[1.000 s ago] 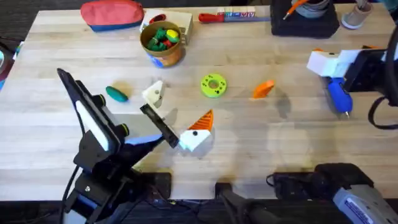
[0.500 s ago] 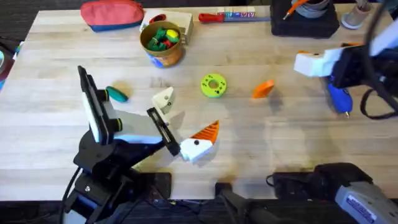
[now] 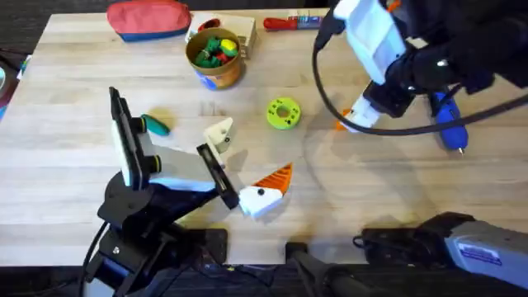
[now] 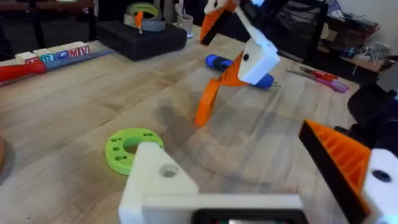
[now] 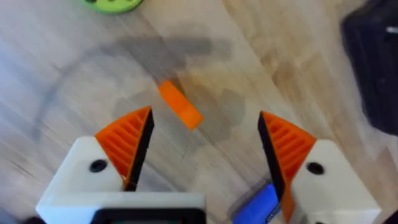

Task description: Pick up the gripper from the table and insert it into the empty holder that is missing its gripper. Then pick up a screw, insert it into the mounting hole, and use the screwdriver to tighten it. Finally, clean up the table by picking up the vegetable and placing it into the bucket.

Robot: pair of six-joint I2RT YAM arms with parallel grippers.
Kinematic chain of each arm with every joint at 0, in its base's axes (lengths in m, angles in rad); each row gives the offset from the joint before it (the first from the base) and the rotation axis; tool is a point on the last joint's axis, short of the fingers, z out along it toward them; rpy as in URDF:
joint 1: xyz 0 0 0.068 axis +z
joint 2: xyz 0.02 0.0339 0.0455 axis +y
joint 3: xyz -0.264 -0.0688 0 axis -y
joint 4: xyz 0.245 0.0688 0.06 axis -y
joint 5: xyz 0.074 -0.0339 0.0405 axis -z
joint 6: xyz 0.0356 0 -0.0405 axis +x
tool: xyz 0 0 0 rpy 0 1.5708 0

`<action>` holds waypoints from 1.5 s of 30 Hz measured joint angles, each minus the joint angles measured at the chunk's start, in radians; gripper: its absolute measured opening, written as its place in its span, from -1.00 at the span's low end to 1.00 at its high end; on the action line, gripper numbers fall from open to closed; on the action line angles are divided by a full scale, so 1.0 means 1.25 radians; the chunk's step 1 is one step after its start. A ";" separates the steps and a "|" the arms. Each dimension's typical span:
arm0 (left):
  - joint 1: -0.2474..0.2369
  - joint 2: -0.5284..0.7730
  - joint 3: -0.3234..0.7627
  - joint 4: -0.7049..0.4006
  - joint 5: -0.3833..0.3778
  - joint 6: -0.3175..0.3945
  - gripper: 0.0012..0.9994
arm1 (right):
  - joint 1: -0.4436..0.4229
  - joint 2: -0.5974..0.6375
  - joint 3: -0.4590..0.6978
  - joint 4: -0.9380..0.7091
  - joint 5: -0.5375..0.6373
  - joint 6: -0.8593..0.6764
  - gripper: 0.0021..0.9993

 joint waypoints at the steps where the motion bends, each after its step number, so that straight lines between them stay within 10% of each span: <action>1: 0.000 0.000 0.000 0.000 0.000 0.000 0.97 | 0.002 0.016 0.000 -0.005 0.003 -0.019 0.98; 23: 0.000 0.000 0.000 -0.001 0.002 -0.003 0.98 | 0.002 0.160 0.001 -0.034 0.004 -0.164 0.41; 35: 0.000 0.000 0.000 -0.001 0.002 -0.005 0.98 | 0.002 0.160 0.002 -0.032 -0.012 -0.179 -0.97; 45: 0.000 0.000 0.000 -0.001 0.003 -0.005 0.98 | 0.002 0.106 0.002 -0.007 -0.012 -0.175 -1.00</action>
